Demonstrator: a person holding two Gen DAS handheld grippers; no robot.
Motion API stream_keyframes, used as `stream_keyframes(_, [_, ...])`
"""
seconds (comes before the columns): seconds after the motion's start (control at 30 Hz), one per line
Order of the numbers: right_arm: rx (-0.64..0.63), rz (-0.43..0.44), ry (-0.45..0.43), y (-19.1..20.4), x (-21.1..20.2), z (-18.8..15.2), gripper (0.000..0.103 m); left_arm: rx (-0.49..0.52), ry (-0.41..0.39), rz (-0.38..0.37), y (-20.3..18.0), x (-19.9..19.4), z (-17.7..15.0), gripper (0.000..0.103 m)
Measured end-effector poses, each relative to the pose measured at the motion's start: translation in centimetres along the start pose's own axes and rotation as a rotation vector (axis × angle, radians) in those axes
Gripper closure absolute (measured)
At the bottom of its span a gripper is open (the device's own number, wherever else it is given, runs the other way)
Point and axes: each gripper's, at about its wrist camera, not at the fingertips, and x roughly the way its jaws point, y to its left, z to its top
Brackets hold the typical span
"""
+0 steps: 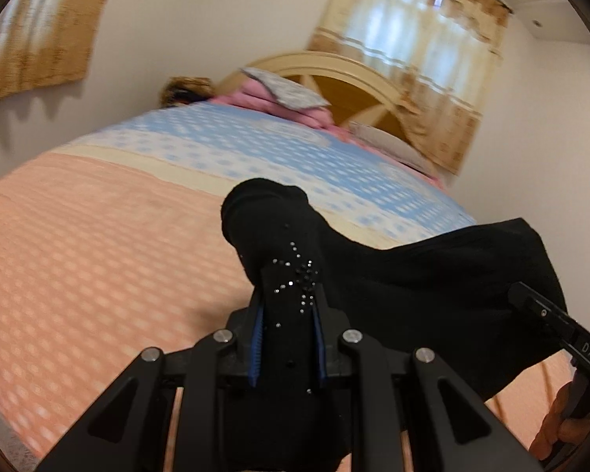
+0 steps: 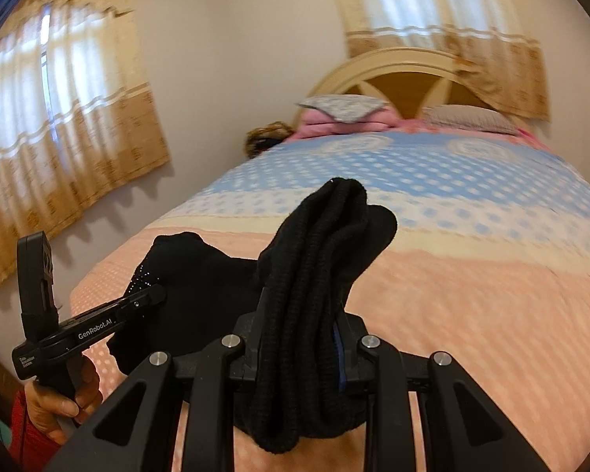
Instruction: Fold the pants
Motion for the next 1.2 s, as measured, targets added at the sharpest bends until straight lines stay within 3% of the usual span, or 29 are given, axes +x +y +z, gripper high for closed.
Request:
stream_keyframes(0.23, [-0.079, 0.090, 0.021, 5.0, 8.1, 2.4, 0.077, 0.001, -0.047, 0.163, 4.5, 1.6, 2.4, 0.081])
stream_keyframes(0.4, [-0.076, 0.115, 0.040, 6.5, 13.4, 3.4, 0.077, -0.020, -0.059, 0.238, 7.0, 3.2, 2.6, 0.081])
stream_keyframes(0.6, [-0.097, 0.066, 0.103, 6.8, 18.9, 3.1, 0.077, -0.033, 0.015, 0.308, 9.3, 5.9, 1.7, 0.081])
stream_keyframes(0.87, [-0.087, -0.013, 0.181, 4.8, 23.0, -0.1, 0.077, -0.023, 0.082, 0.353, 10.4, 7.6, -0.1, 0.081])
stream_keyframes(0.97, [-0.063, -0.006, 0.200, 4.3, 23.6, -0.3, 0.077, -0.045, 0.116, 0.363, 11.0, 8.1, -0.2, 0.073])
stream_keyframes(1.03, [-0.062, -0.004, 0.214, 4.2, 24.0, -0.5, 0.076, -0.067, 0.136, 0.369, 11.6, 8.4, -0.1, 0.061])
stream_keyframes(1.2, [-0.018, 0.016, 0.253, 3.1, 24.9, -0.6, 0.072, -0.096, 0.151, 0.373, 12.3, 8.2, 0.0, 0.049])
